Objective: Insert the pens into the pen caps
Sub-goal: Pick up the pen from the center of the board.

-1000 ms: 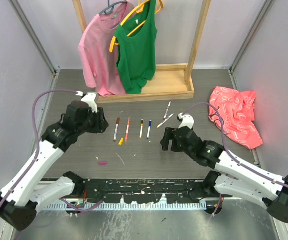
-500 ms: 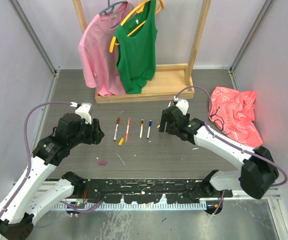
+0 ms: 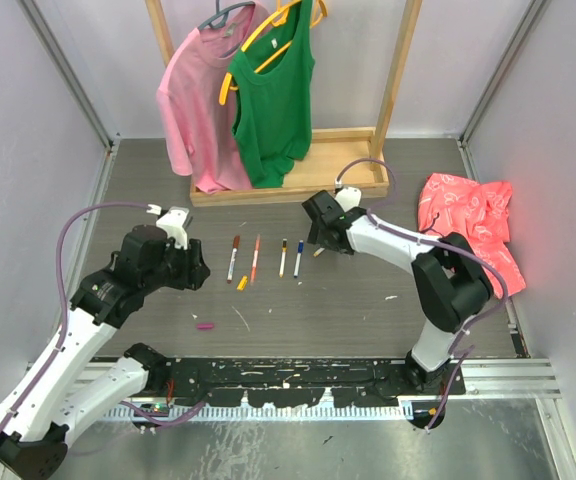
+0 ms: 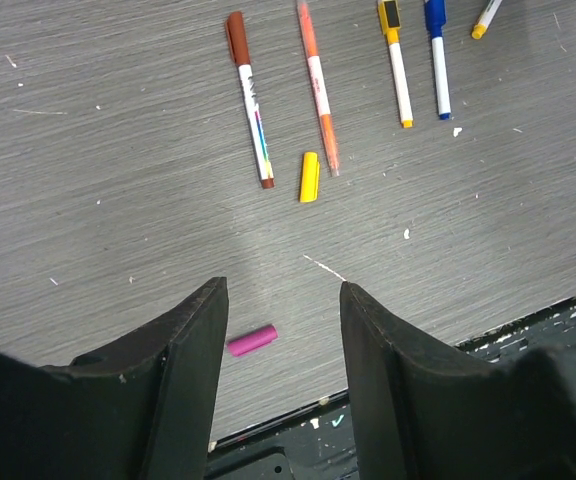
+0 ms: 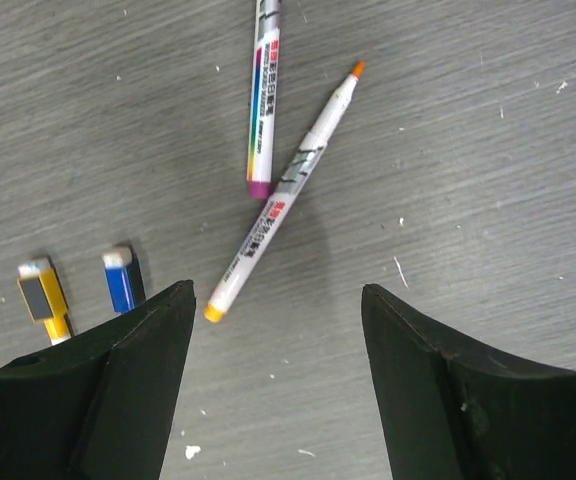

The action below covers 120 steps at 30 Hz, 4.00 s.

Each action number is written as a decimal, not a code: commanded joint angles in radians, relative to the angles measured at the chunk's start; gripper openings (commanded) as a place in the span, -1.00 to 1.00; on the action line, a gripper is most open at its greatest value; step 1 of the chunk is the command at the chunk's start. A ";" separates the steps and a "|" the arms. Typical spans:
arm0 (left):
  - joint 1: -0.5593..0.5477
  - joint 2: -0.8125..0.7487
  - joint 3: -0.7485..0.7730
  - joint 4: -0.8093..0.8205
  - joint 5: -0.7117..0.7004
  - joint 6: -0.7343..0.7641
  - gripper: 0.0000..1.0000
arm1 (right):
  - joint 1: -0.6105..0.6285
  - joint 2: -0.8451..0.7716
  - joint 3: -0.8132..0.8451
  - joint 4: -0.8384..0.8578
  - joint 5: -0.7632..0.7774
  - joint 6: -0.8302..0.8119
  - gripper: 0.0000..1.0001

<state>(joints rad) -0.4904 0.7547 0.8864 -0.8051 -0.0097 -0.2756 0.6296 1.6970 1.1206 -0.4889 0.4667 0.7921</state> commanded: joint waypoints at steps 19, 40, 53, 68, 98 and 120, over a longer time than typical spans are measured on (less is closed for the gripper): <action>0.003 -0.008 0.000 0.028 0.015 0.007 -0.06 | -0.024 0.181 0.122 -0.019 0.099 0.067 0.09; 0.003 0.004 -0.001 0.032 0.017 0.005 -0.07 | -0.058 0.089 -0.032 0.014 0.068 0.055 -0.42; 0.002 0.005 -0.001 0.034 0.029 0.004 -0.08 | -0.159 -0.159 -0.263 0.134 -0.046 -0.023 -0.94; 0.003 -0.134 -0.073 0.173 0.142 -0.179 0.06 | -0.159 -0.691 -0.523 0.459 -0.558 -0.224 -0.99; -0.324 -0.052 -0.222 0.604 0.138 -0.480 0.04 | 0.454 -0.567 -0.609 1.283 -0.164 0.207 -0.99; -0.332 0.014 -0.181 0.686 0.062 -0.471 -0.37 | 0.493 -0.562 -0.605 1.269 -0.210 0.240 -0.99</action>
<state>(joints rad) -0.8272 0.7631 0.6640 -0.1993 0.1131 -0.7517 1.1034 1.1458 0.5117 0.7322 0.2729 1.0245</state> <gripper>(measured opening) 0.330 0.164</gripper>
